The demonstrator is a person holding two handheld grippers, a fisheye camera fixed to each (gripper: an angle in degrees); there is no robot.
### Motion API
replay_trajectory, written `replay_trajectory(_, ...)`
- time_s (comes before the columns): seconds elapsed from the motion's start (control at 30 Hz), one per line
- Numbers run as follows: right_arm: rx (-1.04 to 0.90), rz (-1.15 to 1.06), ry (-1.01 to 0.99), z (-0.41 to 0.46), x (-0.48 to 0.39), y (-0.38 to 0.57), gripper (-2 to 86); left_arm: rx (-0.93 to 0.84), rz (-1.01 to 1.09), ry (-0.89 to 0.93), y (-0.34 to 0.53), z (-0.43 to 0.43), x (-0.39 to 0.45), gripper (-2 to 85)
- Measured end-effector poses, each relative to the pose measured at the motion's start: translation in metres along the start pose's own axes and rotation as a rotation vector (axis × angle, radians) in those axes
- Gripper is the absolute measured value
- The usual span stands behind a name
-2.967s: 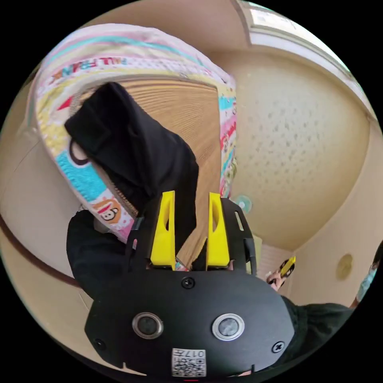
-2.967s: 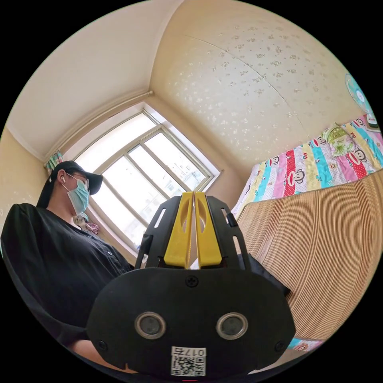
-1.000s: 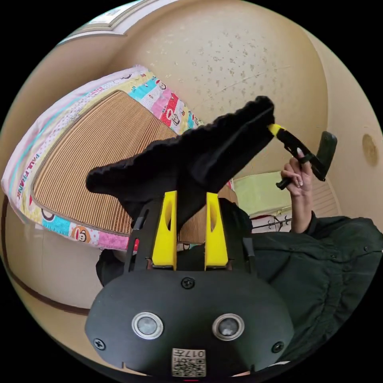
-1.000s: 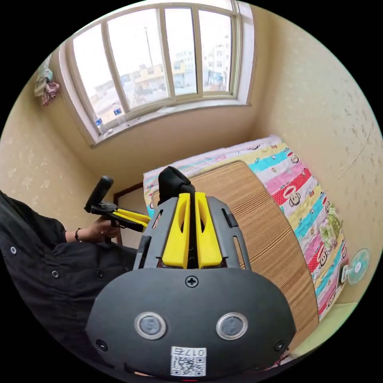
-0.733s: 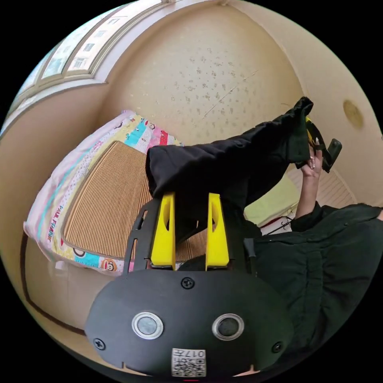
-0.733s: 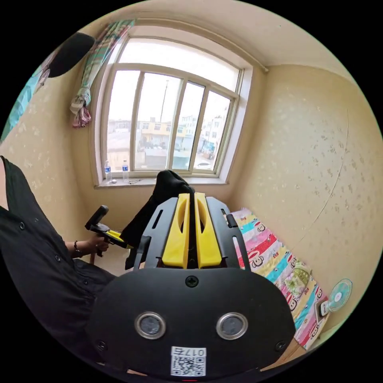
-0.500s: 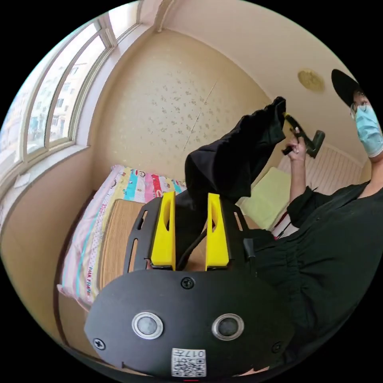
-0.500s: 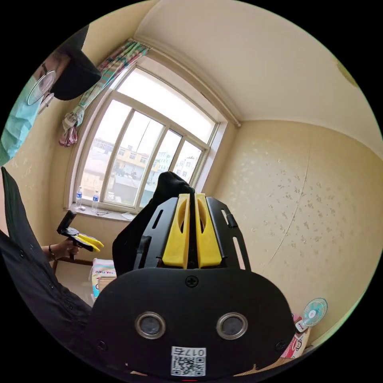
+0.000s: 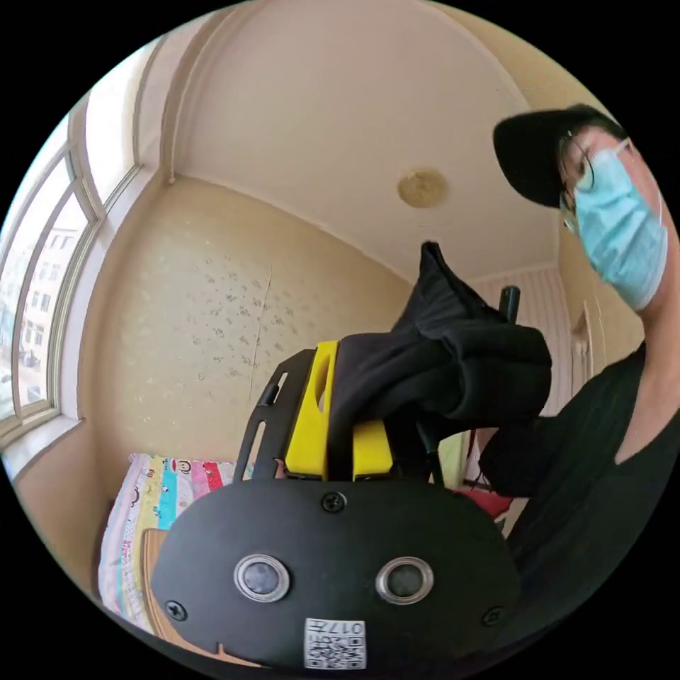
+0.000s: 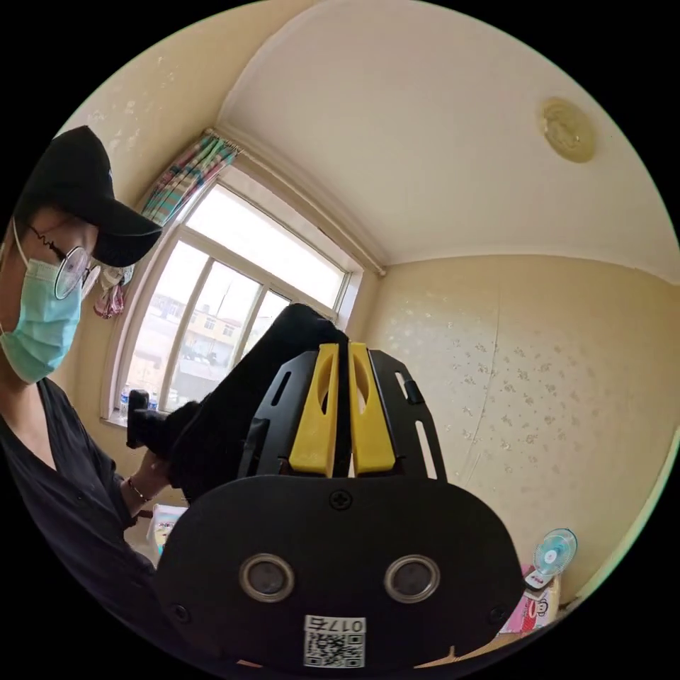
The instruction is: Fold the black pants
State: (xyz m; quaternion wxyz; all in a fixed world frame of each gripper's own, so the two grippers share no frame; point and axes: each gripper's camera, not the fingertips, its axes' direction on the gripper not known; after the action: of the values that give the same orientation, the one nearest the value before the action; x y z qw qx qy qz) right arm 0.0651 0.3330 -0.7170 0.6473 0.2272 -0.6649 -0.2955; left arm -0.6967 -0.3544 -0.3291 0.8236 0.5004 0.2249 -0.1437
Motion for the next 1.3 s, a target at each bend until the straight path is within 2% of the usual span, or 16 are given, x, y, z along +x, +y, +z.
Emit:
replay_trajectory(0.1, 0.018, 0.077, -0.053, -0.035, 0.04, 0.005, 2.2, 0.026, -0.112, 0.067, -0.024, -0.007, -0.026, 0.3)
replay_trajectory(0.17, -0.033, 0.195, -0.06, -0.04, 0.077, 0.013, 2.3, -0.043, -0.118, 0.071, -0.037, 0.011, -0.04, 0.7)
replay_trajectory(0.3, -0.191, 0.289, 0.115, 0.001, 0.161, 0.034, 2.3, -0.193, -0.191, 0.093, -0.03, 0.088, -0.092, 1.7)
replay_trajectory(0.4, -0.427, 0.384, 0.328, 0.103, 0.281, 0.065, 2.4, -0.413, -0.137, 0.035, -0.027, 0.214, -0.159, 5.3)
replay_trajectory(0.47, -0.595, 0.517, 0.391, 0.187, 0.39, 0.137, 2.5, -0.642, 0.058, -0.118, -0.007, 0.337, -0.228, 10.7)
replay_trajectory(0.5, -0.651, 0.572, 0.394, 0.2, 0.412, 0.162, 2.5, -0.694, 0.067, -0.172, 0.005, 0.359, -0.248, 11.9)
replay_trajectory(0.53, -0.77, 0.722, 0.403, 0.212, 0.45, 0.214, 2.5, -0.828, 0.017, -0.253, 0.037, 0.395, -0.296, 11.9)
replay_trajectory(0.57, -0.824, 0.826, 0.406, 0.207, 0.473, 0.261, 2.6, -0.965, -0.103, -0.31, 0.077, 0.413, -0.346, 11.6)
replay_trajectory(0.63, -0.83, 0.909, 0.389, 0.183, 0.484, 0.33, 2.7, -1.078, -0.267, -0.343, 0.144, 0.408, -0.402, 11.2)
replay_trajectory(0.7, -0.932, 0.998, 0.335, 0.156, 0.483, 0.413, 2.9, -1.113, -0.368, -0.315, 0.218, 0.379, -0.436, 11.3)
replay_trajectory(0.8, -1.247, 1.147, 0.329, 0.094, 0.456, 0.56, 3.7, -1.283, -0.51, -0.317, 0.37, 0.315, -0.463, 11.2)
replay_trajectory(0.87, -1.448, 1.303, 0.29, 0.033, 0.421, 0.654, 5.0, -1.485, -0.641, -0.318, 0.495, 0.257, -0.461, 11.0)
replay_trajectory(0.97, -1.573, 1.411, 0.233, -0.029, 0.386, 0.716, 6.7, -1.684, -0.729, -0.301, 0.61, 0.196, -0.441, 10.7)
replay_trajectory(1.03, -1.641, 1.424, 0.19, -0.052, 0.376, 0.736, 7.8, -1.729, -0.767, -0.299, 0.651, 0.171, -0.432, 10.7)
replay_trajectory(1.2, -1.661, 1.371, 0.087, -0.092, 0.383, 0.751, 11.1, -1.721, -0.84, -0.347, 0.708, 0.138, -0.438, 10.0)
replay_trajectory(1.3, -1.675, 1.335, 0.0, -0.108, 0.387, 0.754, 12.2, -1.899, -0.868, -0.38, 0.757, 0.114, -0.431, 8.1)
